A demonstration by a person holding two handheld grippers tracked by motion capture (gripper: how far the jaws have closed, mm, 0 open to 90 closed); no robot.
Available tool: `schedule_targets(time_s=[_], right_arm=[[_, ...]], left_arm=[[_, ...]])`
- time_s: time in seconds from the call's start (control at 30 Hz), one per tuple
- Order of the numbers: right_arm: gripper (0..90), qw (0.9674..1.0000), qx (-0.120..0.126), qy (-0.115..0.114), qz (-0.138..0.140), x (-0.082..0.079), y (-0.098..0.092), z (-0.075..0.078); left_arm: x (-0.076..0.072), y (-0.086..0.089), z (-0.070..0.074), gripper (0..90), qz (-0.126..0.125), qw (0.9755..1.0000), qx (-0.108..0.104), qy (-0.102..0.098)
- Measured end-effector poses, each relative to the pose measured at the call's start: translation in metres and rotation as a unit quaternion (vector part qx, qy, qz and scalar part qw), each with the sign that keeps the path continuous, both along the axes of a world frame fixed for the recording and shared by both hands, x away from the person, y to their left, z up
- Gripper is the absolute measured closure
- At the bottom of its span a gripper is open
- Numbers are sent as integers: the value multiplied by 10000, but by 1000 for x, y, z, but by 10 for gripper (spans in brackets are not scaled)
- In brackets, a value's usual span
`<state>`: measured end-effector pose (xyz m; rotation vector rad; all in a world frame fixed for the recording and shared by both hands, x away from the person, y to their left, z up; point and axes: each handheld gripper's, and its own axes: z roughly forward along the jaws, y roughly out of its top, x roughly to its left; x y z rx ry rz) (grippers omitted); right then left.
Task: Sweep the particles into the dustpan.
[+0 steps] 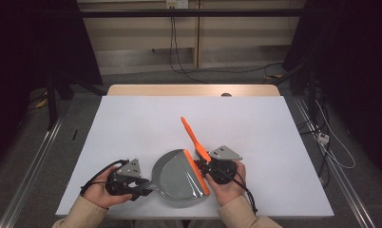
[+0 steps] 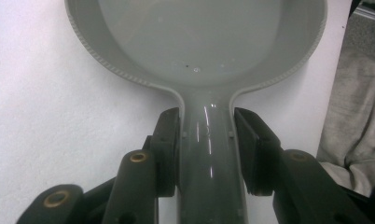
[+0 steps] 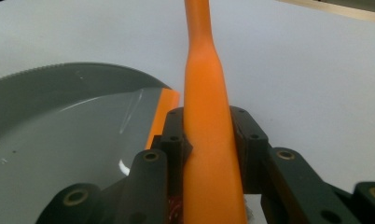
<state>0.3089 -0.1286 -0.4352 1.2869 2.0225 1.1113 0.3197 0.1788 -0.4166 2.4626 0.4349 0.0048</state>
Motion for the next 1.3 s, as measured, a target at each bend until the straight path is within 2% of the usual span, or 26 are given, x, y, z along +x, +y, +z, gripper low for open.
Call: schedule_targets(time_s=[0.43,0.67,0.8,1.1,1.2,1.3], right_arm=[[704,9996,229,22,-179,-5,13,0],[706,9994,254,-39,-232,-5,18,1],[707,9993,306,-20,-211,-4,20,2],[713,9968,778,-56,149,0,34,9],[713,9969,750,-150,172,3,33,13],[713,9968,752,-222,122,6,23,18]], left_arm=[[-1,-11,0,629,115,9999,2,67],[-1,-11,0,630,185,9998,-38,97],[-1,-11,0,630,179,9997,-73,125],[-1,-9,-2,630,191,9997,-91,129],[0,-8,-2,630,198,9996,-112,136],[0,-8,-2,629,191,9997,-106,138]])
